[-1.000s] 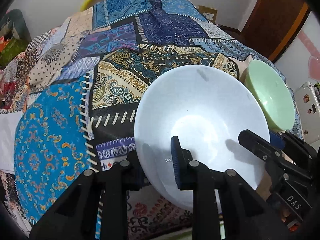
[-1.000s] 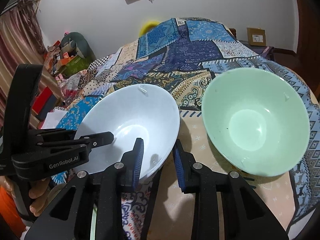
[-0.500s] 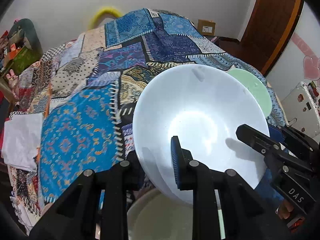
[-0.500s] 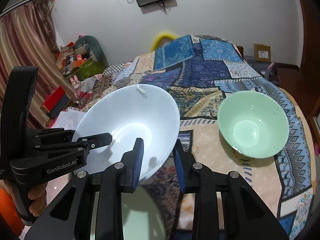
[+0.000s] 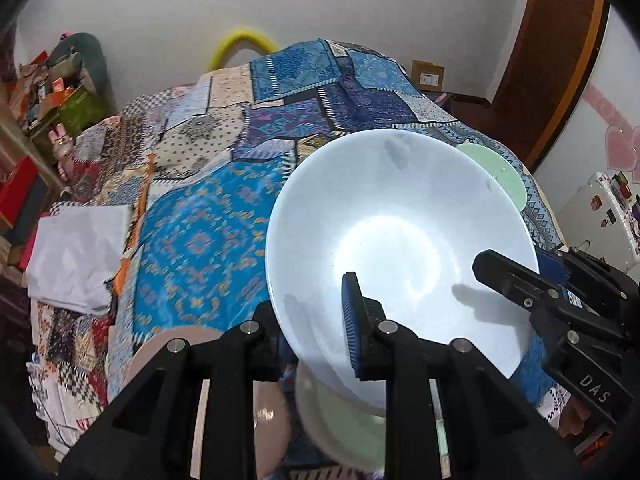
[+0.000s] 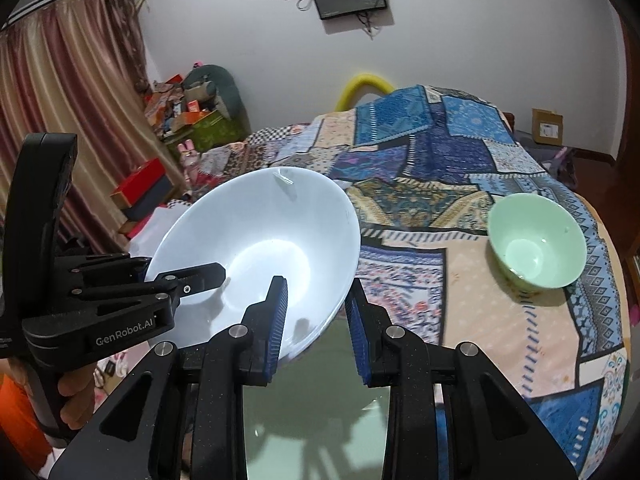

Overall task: Organize plates and bowls
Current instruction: 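Carry the white dotted bowl with both tools over the pale pink bowl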

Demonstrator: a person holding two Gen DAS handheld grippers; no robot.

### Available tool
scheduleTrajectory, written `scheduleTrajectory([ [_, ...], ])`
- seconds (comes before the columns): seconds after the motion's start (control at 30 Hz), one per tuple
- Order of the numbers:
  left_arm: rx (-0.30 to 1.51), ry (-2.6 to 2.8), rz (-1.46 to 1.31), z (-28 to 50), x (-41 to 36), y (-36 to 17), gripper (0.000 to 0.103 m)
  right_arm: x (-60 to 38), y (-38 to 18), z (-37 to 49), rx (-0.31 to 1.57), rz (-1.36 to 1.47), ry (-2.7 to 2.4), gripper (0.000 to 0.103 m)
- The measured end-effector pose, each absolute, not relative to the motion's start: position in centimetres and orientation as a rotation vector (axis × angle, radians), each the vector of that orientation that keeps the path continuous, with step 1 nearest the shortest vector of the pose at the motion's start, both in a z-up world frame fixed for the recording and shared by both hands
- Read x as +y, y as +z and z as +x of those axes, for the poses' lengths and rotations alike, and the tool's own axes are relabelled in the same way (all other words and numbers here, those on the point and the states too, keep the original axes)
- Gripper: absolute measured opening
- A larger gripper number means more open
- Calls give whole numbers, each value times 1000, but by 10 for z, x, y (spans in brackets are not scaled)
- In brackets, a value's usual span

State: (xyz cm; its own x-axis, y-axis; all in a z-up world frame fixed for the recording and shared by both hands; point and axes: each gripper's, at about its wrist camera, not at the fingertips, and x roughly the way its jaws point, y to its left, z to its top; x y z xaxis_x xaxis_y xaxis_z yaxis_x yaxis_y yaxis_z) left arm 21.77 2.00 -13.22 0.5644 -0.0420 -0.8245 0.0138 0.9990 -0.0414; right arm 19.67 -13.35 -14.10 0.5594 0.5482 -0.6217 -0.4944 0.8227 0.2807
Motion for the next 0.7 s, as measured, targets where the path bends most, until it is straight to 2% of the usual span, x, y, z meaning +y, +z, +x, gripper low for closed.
scheduleTrajectory([
  [0.37,957,23,-85,167,68,-127,22,-89,-138,168,757,40,694,27],
  [0.7,991,77,-126,131,113,-145,22,-46,-152,152,796,15,767,27],
])
